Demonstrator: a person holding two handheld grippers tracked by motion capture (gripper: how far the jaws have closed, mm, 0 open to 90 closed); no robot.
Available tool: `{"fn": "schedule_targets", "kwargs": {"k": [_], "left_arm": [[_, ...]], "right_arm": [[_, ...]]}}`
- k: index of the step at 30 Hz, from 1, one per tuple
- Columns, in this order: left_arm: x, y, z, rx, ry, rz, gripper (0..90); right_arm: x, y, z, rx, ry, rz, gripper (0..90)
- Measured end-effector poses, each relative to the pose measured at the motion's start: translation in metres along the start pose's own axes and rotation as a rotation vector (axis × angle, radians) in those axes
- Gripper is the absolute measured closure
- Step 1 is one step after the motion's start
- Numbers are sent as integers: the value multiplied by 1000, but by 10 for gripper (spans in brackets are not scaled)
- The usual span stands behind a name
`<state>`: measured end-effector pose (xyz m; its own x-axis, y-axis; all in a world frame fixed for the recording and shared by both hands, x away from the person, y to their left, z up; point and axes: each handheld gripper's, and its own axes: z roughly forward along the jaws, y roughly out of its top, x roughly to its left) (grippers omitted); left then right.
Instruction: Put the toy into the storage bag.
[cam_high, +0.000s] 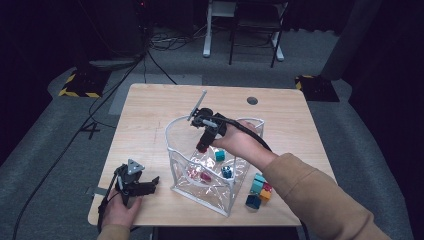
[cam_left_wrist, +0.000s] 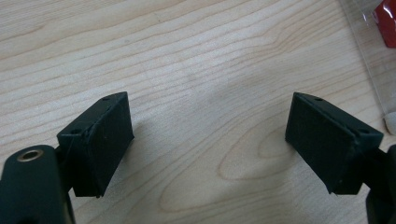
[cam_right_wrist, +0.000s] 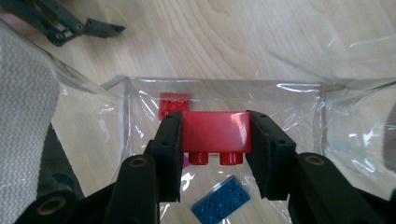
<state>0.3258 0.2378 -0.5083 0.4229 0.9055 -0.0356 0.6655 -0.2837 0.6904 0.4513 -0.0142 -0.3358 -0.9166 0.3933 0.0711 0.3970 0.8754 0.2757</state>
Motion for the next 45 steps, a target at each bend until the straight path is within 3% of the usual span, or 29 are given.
{"fn": "schedule_targets", "kwargs": {"k": [5, 14, 16, 20, 27, 38, 45], "left_arm": [[0, 0, 0, 0, 0, 0, 153], [0, 0, 0, 0, -1, -1, 153], [0, 0, 0, 0, 0, 0, 153], [0, 0, 0, 4, -1, 3, 153], [0, 0, 0, 1, 0, 2, 153], [0, 0, 0, 0, 1, 3, 153], [0, 0, 0, 0, 1, 3, 153]], "right_arm": [[1, -1, 6, 45, 3, -9, 588], [1, -2, 8, 67, 11, -8, 585], [1, -3, 6, 49, 3, -12, 512], [3, -7, -4, -19, -3, -22, 467], [10, -30, -40, -193, 11, -42, 483], [11, -86, -90, -393, 14, -24, 497], [11, -133, -114, -504, 0, 4, 492]]}}
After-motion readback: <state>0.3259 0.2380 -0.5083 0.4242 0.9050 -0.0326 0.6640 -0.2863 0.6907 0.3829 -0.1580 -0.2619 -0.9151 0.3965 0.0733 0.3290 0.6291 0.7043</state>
